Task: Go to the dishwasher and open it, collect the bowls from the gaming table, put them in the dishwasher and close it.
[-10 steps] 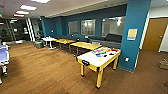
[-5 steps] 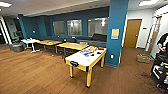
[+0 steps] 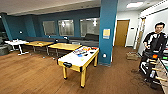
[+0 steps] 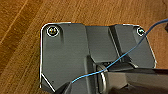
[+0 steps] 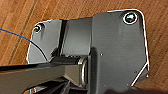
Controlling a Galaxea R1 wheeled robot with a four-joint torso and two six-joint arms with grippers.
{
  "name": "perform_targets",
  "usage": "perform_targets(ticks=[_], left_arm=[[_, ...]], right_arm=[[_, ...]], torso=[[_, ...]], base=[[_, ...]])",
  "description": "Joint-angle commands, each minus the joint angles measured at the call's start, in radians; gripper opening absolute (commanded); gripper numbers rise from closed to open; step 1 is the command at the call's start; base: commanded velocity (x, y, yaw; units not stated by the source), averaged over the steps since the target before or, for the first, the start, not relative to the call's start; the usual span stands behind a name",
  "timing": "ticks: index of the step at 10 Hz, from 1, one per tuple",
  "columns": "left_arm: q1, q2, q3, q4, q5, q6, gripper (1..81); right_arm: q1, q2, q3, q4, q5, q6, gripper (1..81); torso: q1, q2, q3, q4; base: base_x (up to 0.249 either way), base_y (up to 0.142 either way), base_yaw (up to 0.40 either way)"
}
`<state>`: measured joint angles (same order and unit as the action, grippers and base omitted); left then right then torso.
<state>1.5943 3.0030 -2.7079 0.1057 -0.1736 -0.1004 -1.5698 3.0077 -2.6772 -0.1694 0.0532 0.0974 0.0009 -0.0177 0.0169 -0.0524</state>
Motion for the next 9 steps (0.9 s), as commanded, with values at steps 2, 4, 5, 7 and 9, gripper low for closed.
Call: perform_targets(ticks=[2, 4, 5, 7, 9], left_arm=[[-0.038, -0.007, 0.002, 0.005, 0.046, 0.007, 81.1], [-0.038, -0.004, 0.003, 0.006, 0.048, 0.007, 81.1], [-0.038, 0.001, 0.000, 0.006, 0.049, 0.007, 81.1], [-0.039, -0.005, 0.000, -0.005, 0.048, 0.005, 81.1], [-0.041, -0.014, 0.000, -0.006, 0.048, 0.005, 81.1]], right_arm=[[0.053, 0.003, 0.002, -0.002, -0.047, -0.002, 81.1], [0.053, 0.003, 0.002, -0.001, -0.049, -0.001, 81.1], [0.052, 0.003, 0.002, 0.001, -0.049, -0.001, 81.1], [0.052, 0.007, 0.002, 0.004, -0.049, 0.002, 81.1], [0.056, 0.007, 0.001, 0.004, -0.047, 0.005, 81.1]], torso=[[0.000, 0.000, 0.000, 0.000], [0.000, 0.000, 0.000, 0.000], [0.000, 0.000, 0.000, 0.000], [0.000, 0.000, 0.000, 0.000], [0.000, 0.000, 0.000, 0.000]], base=[[0.000, 0.000, 0.000], [0.000, 0.000, 0.000], [0.000, 0.000, 0.000], [0.000, 0.000, 0.000], [0.000, 0.000, 0.000]])
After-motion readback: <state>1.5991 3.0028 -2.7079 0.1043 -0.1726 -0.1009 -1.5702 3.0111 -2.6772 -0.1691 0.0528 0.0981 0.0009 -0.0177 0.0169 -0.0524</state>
